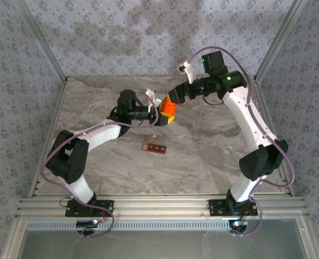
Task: Sort the pills into containers
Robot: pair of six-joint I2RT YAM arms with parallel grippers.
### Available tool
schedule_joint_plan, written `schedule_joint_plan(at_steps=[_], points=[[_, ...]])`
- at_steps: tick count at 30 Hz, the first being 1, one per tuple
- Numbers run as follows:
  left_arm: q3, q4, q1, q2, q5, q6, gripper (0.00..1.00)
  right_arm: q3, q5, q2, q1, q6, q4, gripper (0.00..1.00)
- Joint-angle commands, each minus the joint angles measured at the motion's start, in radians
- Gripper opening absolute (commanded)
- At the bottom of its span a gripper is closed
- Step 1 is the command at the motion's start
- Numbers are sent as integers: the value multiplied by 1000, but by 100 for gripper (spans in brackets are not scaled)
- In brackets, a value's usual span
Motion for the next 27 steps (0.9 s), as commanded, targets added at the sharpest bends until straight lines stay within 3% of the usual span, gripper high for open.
schedule_joint_plan(at_steps=[1, 14, 27], points=[[35, 22, -10, -1, 31, 15, 0, -5, -9, -59, -6, 35, 39, 84], [46, 22, -11, 2, 30, 13, 0, -8, 44, -36, 37, -35, -45, 84], [46, 18, -11, -1, 31, 16, 0, -19, 49, -31, 41, -45, -61, 74]])
